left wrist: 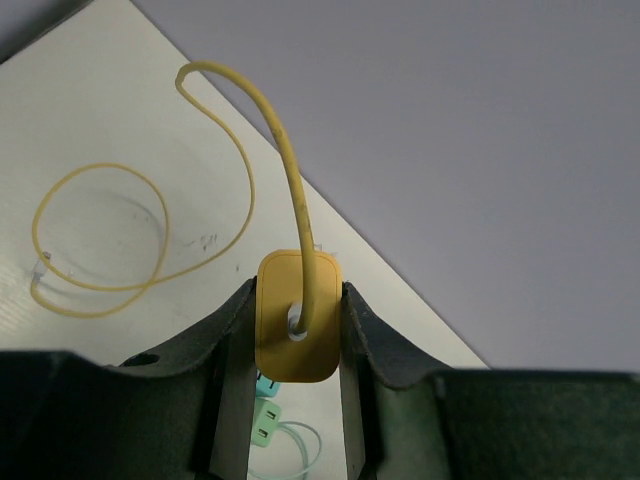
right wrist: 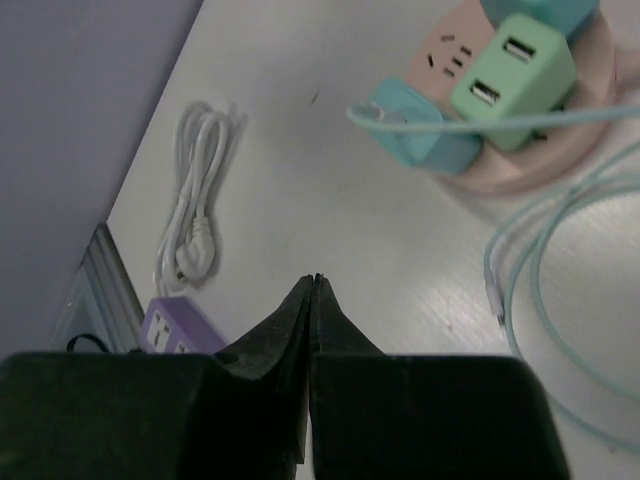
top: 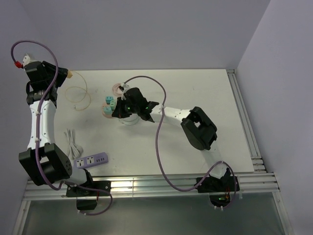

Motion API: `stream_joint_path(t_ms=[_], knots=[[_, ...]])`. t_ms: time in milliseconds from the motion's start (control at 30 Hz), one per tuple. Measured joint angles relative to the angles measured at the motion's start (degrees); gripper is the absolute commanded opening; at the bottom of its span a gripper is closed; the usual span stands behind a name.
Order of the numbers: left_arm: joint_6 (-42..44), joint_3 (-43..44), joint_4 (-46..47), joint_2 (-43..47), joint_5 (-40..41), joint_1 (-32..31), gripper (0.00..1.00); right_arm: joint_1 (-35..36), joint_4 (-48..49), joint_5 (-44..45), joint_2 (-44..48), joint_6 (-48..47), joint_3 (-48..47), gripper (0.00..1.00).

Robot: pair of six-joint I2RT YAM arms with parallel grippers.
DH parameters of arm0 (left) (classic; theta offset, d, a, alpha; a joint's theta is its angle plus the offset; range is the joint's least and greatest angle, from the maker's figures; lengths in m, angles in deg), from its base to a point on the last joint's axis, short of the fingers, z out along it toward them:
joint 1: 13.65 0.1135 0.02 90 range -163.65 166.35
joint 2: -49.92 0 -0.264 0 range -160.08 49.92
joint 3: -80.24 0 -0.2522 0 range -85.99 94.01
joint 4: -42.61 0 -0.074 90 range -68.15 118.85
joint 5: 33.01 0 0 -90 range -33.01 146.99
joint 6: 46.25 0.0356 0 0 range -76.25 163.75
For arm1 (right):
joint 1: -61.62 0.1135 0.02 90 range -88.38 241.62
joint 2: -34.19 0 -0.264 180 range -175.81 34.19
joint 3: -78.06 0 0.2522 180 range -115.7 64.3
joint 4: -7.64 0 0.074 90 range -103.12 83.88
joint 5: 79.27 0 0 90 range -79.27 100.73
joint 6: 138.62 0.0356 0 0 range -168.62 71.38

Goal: Insert the plug

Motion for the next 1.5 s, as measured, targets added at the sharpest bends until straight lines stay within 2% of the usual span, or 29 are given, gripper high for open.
stream_joint_path(t_ms=[167, 400, 567, 767, 1500], knots=[[-2.05, -2.56, -0.52, 0.33, 0.52, 0.02, 0.0, 2.29, 2.54, 4.48, -6.32, -1.33, -7.3, 0.0], [-2.91, -2.69, -3.45, -0.39, 0.52, 0.02, 0.0, 6.12, 1.11, 14.25, -16.35, -6.05, -21.11, 0.0], [-3.43, -2.71, -3.43, -0.37, 0.5, 0.02, 0.0, 9.46, 1.18, 23.39, -17.9, -8.81, -24.22, 0.0], [-3.98, -2.69, -4.31, -0.44, 0.24, 0.02, 0.0, 11.04, -0.28, 28.55, -21.49, -9.62, -30.91, 0.0], [-4.81, -3.23, -2.38, -0.83, -4.52, 0.13, 0.0, 10.34, -7.54, 42.95, -23.85, -8.83, -33.94, 0.0]])
